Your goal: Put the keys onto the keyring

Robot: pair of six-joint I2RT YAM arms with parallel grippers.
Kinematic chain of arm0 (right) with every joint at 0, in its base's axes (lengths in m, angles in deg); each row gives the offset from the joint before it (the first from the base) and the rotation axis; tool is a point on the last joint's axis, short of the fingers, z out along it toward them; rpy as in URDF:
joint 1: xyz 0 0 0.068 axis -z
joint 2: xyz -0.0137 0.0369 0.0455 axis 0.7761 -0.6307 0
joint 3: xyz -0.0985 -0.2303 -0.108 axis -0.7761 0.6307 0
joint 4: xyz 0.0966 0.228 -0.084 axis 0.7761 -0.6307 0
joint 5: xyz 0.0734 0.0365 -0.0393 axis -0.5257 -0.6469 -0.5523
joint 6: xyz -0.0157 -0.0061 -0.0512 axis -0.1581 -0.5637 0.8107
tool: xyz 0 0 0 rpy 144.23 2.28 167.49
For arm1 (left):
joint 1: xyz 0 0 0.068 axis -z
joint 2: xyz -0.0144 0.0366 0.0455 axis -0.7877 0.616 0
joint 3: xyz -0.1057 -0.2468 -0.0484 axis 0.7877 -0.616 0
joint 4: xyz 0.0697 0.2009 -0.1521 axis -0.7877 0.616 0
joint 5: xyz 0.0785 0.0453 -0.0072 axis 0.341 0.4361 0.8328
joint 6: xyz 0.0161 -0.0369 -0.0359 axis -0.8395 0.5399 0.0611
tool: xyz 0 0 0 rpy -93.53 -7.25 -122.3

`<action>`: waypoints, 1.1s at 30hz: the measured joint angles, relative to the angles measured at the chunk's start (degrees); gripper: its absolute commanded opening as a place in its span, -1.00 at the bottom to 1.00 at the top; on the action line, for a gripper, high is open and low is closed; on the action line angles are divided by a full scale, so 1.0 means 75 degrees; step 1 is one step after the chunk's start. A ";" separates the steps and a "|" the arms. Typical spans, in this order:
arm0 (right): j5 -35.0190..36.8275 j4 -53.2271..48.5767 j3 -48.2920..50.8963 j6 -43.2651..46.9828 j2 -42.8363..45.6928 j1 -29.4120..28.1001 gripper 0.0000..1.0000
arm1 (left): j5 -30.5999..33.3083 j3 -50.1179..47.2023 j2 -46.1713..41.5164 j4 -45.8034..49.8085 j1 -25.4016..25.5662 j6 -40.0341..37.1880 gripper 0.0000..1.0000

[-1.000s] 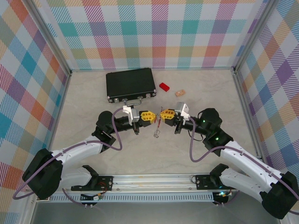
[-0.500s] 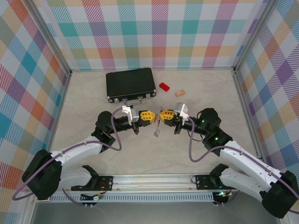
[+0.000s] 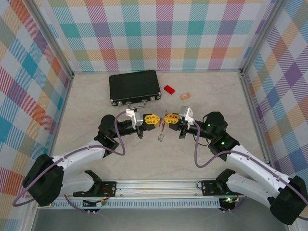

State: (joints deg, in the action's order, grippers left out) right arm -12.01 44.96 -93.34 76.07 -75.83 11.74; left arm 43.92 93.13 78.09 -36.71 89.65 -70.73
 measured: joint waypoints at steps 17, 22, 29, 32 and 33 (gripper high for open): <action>0.0131 -0.0023 0.0090 0.0029 0.0055 -0.0041 -1.00 | 0.0169 0.0003 0.0000 0.0009 0.0000 -0.0026 -1.00; 0.0131 -0.0026 0.0090 0.0032 0.0055 -0.0041 -1.00 | 0.0163 0.0003 0.0000 0.0009 0.0000 -0.0026 -1.00; 0.0108 -0.0026 0.0090 0.0029 0.0055 -0.0041 -1.00 | 0.0044 0.0006 0.0000 0.0009 0.0000 -0.0026 -1.00; 0.0099 -0.0026 0.0090 0.0029 0.0055 -0.0041 -1.00 | -0.0003 0.0009 0.0003 0.0009 0.0000 -0.0023 -1.00; 0.0082 -0.0026 0.0090 0.0032 0.0055 -0.0041 -1.00 | -0.0012 0.0009 0.0003 0.0009 0.0000 -0.0020 -1.00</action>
State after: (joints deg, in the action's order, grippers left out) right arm -11.40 44.77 -92.66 76.31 -75.41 11.44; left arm 43.83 93.19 78.12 -36.64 89.65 -70.88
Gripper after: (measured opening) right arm 0.048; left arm 0.045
